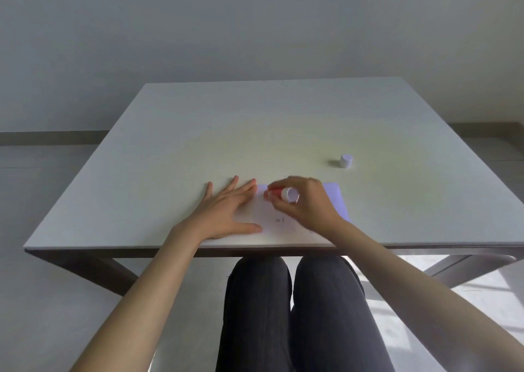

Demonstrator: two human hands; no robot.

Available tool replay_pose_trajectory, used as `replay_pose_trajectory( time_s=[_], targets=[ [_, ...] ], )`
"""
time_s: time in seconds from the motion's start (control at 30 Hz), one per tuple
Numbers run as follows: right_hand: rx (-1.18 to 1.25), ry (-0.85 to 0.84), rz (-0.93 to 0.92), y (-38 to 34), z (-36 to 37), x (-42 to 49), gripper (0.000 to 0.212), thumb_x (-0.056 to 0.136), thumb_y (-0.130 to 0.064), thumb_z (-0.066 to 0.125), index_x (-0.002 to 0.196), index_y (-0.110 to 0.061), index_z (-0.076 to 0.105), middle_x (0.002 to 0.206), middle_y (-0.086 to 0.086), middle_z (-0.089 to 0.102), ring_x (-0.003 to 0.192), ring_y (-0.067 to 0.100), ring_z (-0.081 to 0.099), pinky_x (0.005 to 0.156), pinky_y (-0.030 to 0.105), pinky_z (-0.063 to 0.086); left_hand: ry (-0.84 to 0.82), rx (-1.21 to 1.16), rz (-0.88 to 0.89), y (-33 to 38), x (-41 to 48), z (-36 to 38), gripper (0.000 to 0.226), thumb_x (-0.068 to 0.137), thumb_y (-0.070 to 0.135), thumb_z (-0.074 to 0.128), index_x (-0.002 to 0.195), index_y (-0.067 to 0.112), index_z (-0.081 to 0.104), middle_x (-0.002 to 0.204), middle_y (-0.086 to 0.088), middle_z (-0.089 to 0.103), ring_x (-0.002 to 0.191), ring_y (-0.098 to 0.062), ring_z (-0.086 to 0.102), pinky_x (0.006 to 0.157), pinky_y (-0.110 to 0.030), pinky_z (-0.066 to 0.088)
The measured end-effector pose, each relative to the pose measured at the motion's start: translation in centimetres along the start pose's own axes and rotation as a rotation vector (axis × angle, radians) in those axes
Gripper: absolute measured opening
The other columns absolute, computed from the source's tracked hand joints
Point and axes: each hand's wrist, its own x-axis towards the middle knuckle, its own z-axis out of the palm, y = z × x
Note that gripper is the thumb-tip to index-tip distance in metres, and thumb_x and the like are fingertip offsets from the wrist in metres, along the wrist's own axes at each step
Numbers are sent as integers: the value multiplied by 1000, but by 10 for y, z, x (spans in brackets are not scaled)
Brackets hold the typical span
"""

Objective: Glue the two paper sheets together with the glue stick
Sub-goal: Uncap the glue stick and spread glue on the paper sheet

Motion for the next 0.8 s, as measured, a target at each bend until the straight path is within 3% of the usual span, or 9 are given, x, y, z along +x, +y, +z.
replay_pose_trajectory(
  time_s=[0.1,0.2,0.3,0.43,0.53,0.7,0.8],
  targets=[
    [-51,127,105,11,-8,11,19,83,-28,68,97,-16,74,97,3,75,87,21,67,77,26,46,-7,14,2,1,-1,0,95,72,71,50,149,34,9,157,24,-1,146,-7,-10,115,-57,-10],
    [-69,18,-57,1,0,-8,17,82,-27,67,95,-18,74,89,1,76,81,22,68,75,32,48,-4,2,-9,1,-1,0,97,71,72,51,150,34,8,157,26,-2,146,-5,-11,115,-56,-10],
    [-54,-131,-204,-11,7,-29,17,80,-30,65,93,-21,73,80,-3,75,71,17,66,69,26,42,-1,9,-5,2,0,1,97,72,73,49,150,34,7,157,25,-1,146,-6,-10,115,-56,-10],
    [36,-50,-5,3,-10,-8,17,82,-26,68,97,-19,74,97,-5,76,92,13,69,88,29,48,-10,0,-9,2,-1,-1,96,72,71,51,150,34,8,156,27,-2,146,-5,-11,115,-56,-11],
    [-26,90,97,11,-17,-10,18,82,-25,68,97,-17,74,97,-1,76,91,15,69,85,27,48,-9,-2,-12,3,-2,-1,96,72,70,51,149,34,7,156,26,-2,146,-5,-11,115,-56,-11],
    [4,-122,-81,0,-15,-45,12,78,-26,68,87,-21,74,82,-9,76,74,10,68,79,25,44,-11,18,-30,4,-1,-2,101,67,75,50,149,35,7,156,27,-2,146,-3,-9,116,-56,-8],
    [42,-9,58,6,-29,-33,10,78,-22,71,83,-16,77,79,-1,76,71,19,67,75,33,51,6,27,-19,5,-3,-2,98,69,74,49,149,35,8,156,26,-1,146,-4,-8,116,-56,-8]
  ],
)
